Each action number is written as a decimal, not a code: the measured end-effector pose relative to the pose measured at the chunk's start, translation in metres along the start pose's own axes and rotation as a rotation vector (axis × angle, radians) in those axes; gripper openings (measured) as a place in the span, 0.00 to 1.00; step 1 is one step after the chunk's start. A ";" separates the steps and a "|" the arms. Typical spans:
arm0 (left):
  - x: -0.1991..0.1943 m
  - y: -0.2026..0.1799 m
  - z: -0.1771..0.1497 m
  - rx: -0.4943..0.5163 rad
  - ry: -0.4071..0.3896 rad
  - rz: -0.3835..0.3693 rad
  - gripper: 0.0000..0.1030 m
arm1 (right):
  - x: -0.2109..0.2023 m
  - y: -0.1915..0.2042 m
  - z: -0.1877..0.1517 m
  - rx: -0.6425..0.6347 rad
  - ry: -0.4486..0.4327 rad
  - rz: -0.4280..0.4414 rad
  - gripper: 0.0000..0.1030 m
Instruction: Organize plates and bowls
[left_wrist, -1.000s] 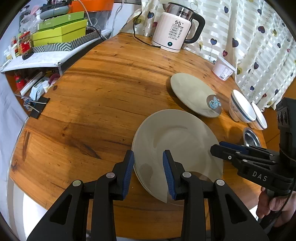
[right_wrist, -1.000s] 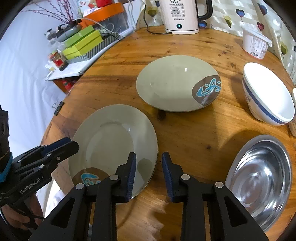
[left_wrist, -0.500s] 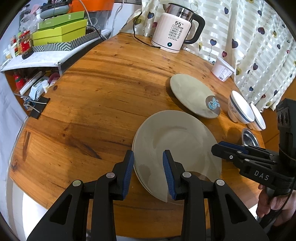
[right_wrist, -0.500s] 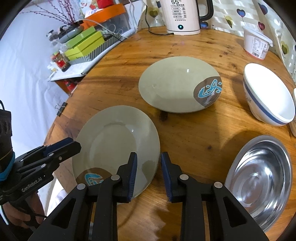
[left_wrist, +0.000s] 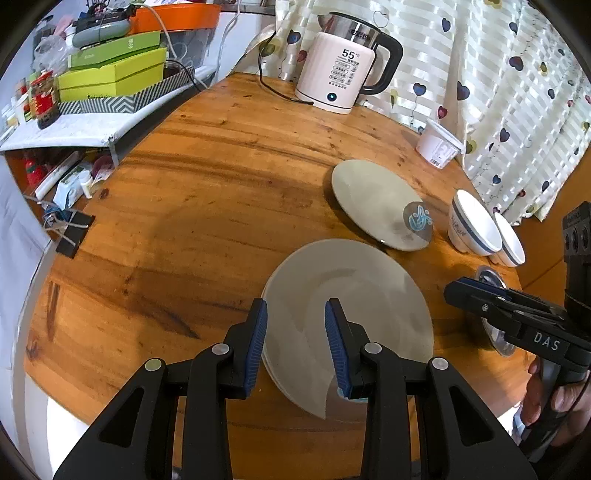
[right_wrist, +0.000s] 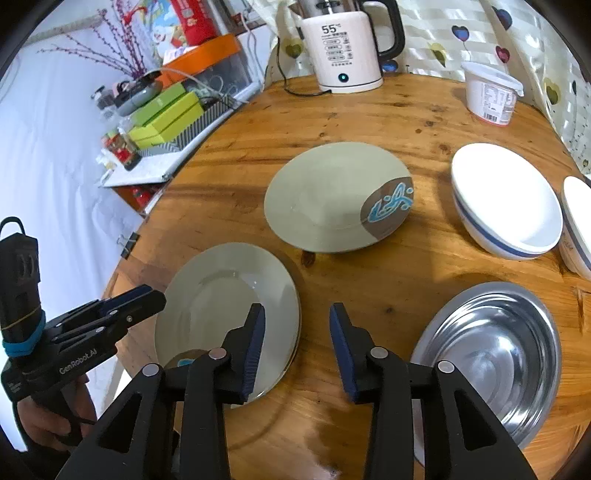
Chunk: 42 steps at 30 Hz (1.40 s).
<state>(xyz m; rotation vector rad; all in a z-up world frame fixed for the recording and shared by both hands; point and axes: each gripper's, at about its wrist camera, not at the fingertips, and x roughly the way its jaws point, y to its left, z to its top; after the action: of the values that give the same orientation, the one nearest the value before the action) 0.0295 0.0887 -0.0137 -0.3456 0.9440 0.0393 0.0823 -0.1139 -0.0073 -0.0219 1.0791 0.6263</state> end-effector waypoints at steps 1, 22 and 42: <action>0.000 -0.001 0.001 0.001 0.001 -0.004 0.33 | -0.001 -0.001 0.001 0.004 -0.005 -0.001 0.38; 0.012 -0.014 0.031 0.041 0.006 -0.050 0.41 | -0.010 -0.026 0.017 0.078 -0.032 -0.035 0.44; 0.038 -0.021 0.072 0.090 0.033 -0.073 0.41 | -0.001 -0.043 0.039 0.163 -0.034 -0.057 0.44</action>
<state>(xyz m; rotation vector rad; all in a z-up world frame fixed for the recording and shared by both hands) 0.1128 0.0865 0.0000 -0.2982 0.9616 -0.0756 0.1346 -0.1383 0.0008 0.0981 1.0896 0.4844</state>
